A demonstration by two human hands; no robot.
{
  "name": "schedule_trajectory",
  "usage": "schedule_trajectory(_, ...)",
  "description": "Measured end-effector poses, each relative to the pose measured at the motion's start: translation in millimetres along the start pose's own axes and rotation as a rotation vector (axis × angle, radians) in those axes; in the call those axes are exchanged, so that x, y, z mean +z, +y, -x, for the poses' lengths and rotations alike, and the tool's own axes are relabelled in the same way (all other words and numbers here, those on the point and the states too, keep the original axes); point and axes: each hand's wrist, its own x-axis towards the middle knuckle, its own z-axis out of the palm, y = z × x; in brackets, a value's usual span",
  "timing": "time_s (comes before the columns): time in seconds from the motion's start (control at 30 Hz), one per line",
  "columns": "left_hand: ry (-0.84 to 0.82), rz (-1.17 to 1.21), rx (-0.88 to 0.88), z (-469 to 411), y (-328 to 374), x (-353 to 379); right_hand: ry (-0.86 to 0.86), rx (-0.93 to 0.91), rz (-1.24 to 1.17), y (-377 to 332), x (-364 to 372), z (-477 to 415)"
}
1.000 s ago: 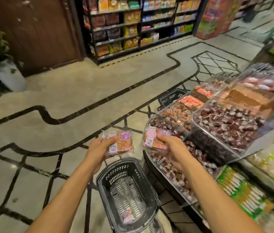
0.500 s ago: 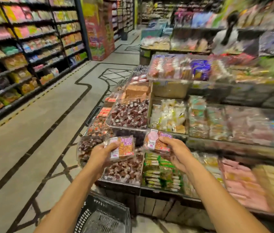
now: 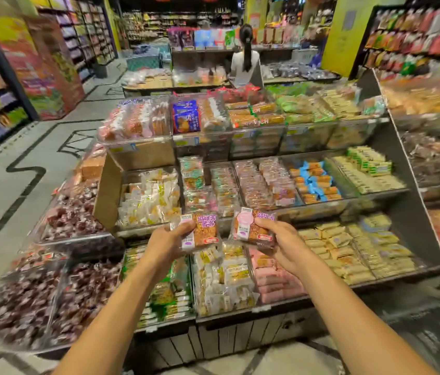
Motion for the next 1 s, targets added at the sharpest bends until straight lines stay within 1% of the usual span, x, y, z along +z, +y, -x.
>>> schedule_trajectory(0.13, -0.055, -0.069, -0.003, -19.8, -2.6, 59.7, 0.061, -0.002, -0.012, -14.5, -59.0, -5.7)
schedule_trajectory(0.33, -0.103, -0.18, -0.014, -67.8, 3.2, 131.2, 0.175, -0.013, -0.062, -39.7, -120.6, -31.5)
schedule_trajectory(0.47, -0.157, -0.266, 0.043, -115.9, 9.2, 168.6, 0.239, -0.02, -0.081, -59.8, -153.2, -61.3)
schedule_trajectory(0.57, -0.141, -0.365, 0.119, -158.7, 15.5, 197.9, 0.272, -0.024, -0.124, -73.0, -173.6, -86.0)
schedule_trajectory(0.8, -0.211, -0.67, 0.173, -250.3, 26.4, 265.9, 0.329, -0.006, -0.197, -89.8, -214.8, -139.7)
schedule_trajectory(0.83, -0.233, -0.715, 0.204, -259.4, 24.8, 273.7, 0.334, 0.005, -0.198, -89.5, -220.6, -146.2)
schedule_trajectory(1.0, -0.268, -1.146, 0.413, -291.2, 19.8, 312.6, 0.345, 0.033, -0.191, -93.4, -251.1, -178.0)
